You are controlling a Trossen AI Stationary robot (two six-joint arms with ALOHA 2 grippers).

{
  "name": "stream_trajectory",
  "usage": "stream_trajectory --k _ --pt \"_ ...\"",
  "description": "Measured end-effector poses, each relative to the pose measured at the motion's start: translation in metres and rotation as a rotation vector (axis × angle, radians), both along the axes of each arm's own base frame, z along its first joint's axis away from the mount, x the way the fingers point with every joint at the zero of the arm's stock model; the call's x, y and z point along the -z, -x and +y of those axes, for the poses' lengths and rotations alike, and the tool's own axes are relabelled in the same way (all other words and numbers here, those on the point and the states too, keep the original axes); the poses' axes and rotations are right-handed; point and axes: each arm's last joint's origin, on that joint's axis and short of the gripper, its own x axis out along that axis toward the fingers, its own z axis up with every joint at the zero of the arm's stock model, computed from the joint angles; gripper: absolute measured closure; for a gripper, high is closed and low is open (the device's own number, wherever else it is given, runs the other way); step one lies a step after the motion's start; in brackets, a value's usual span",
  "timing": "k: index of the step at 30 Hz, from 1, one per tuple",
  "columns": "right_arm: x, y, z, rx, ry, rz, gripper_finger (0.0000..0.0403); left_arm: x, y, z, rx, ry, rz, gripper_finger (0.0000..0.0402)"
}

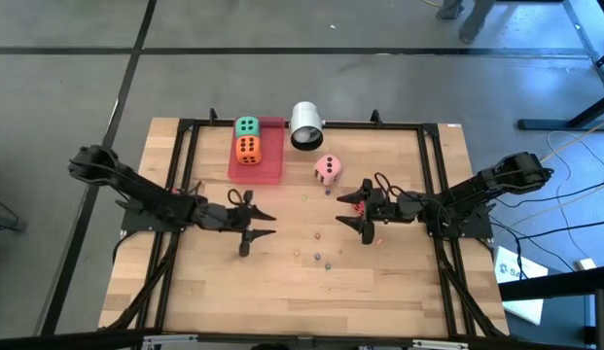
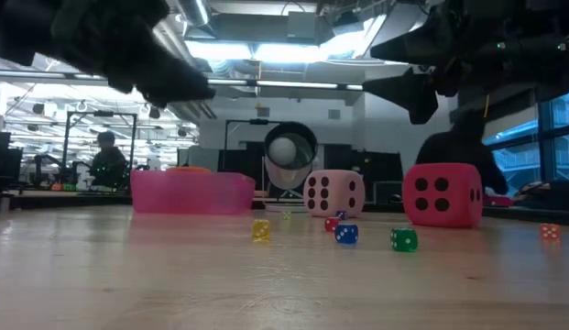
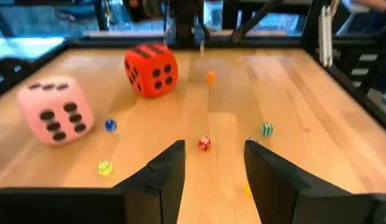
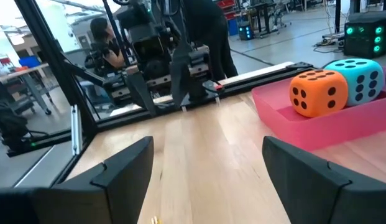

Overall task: Pick & Place Dice
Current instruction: Put the small yellow dice into the red bin

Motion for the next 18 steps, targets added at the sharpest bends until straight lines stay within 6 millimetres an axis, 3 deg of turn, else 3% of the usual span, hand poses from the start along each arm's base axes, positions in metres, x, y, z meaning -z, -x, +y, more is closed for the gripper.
stream_trajectory --k 10,18 --pt "0.003 0.0 0.0 0.0 0.015 0.028 0.0103 0.037 -0.025 -0.01 0.025 0.131 0.073 0.0247" --pt "0.007 0.001 0.0 -0.001 0.027 0.072 0.0103 0.054 -0.066 -0.026 0.102 0.12 0.145 0.0245"
